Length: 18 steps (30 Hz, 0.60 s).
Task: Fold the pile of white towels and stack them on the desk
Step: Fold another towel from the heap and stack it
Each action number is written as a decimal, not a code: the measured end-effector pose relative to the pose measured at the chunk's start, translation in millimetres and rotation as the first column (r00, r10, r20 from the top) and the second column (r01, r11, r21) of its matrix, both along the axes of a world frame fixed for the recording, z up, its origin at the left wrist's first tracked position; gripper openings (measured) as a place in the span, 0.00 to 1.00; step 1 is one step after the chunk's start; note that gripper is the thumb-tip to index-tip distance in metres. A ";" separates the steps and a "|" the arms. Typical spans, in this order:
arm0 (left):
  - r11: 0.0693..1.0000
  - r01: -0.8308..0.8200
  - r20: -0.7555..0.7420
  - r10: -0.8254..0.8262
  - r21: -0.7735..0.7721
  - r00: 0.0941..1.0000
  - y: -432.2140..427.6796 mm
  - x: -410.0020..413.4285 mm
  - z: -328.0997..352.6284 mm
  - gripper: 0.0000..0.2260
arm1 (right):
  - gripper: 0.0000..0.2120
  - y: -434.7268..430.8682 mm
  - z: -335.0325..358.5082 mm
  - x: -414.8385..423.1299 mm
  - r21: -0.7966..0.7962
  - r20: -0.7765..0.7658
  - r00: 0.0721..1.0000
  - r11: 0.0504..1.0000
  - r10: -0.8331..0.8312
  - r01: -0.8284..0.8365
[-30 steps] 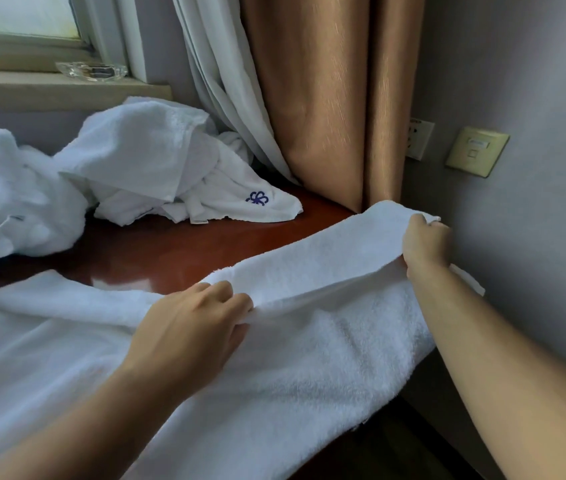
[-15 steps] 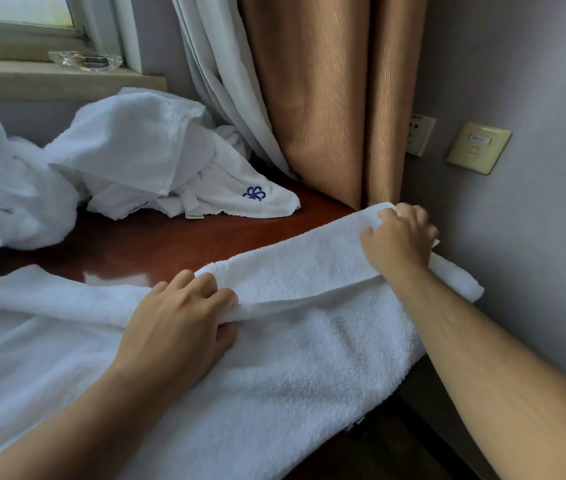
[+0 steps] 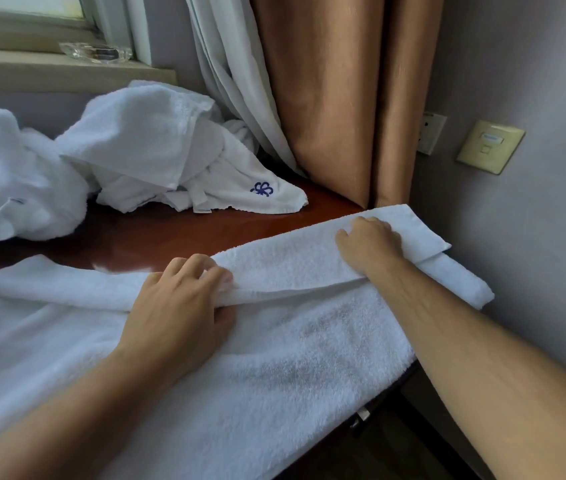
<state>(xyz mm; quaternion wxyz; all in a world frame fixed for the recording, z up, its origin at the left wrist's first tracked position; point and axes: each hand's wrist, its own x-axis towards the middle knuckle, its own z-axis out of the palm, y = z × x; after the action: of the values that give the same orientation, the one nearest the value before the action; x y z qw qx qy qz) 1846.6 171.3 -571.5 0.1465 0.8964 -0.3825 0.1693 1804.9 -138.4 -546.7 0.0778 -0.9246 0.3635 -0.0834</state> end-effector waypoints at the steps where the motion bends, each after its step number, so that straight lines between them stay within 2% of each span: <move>1: 1.000 -0.015 -0.032 0.015 0.004 0.999 4.1 4.3 1.2 0.22 | 0.22 17.1 0.5 1.8 0.021 0.075 0.992 0.994 0.102 -0.103; 4: 0.992 -0.121 -0.161 0.127 0.045 0.979 33.0 25.7 8.3 0.33 | 0.20 84.1 -1.6 5.3 0.119 0.240 0.902 0.911 0.359 -0.394; 7: 0.967 -0.196 -0.203 0.227 0.163 0.952 82.0 45.8 20.4 0.35 | 0.18 152.6 0.4 12.8 0.139 0.269 0.785 0.784 0.558 -0.605; 9: 0.943 -0.185 -0.204 0.246 0.277 0.947 112.4 54.4 29.4 0.31 | 0.17 194.5 4.2 15.7 0.140 0.270 0.714 0.708 0.646 -0.692; 12: 0.872 -0.188 -0.120 0.268 0.451 0.956 142.5 62.5 39.3 0.27 | 0.16 246.3 5.6 10.4 -0.015 0.287 0.566 0.594 0.773 -0.804; 16: 0.797 -0.184 -0.061 0.266 0.576 0.962 140.0 65.9 41.8 0.31 | 0.11 287.9 -7.7 -7.5 -0.054 0.194 0.299 0.314 0.934 -0.948; 18: 0.766 -0.172 -0.083 0.282 0.619 0.956 127.0 67.9 43.9 0.30 | 0.13 289.5 -17.0 -14.1 -0.056 0.161 0.264 0.276 0.951 -0.960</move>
<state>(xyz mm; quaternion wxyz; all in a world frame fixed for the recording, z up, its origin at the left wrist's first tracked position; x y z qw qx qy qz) 1914.5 298.4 -527.6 -0.1373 0.9466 -0.2909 -0.0231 1790.8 151.0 -563.7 0.1659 -0.9443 -0.2712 -0.0850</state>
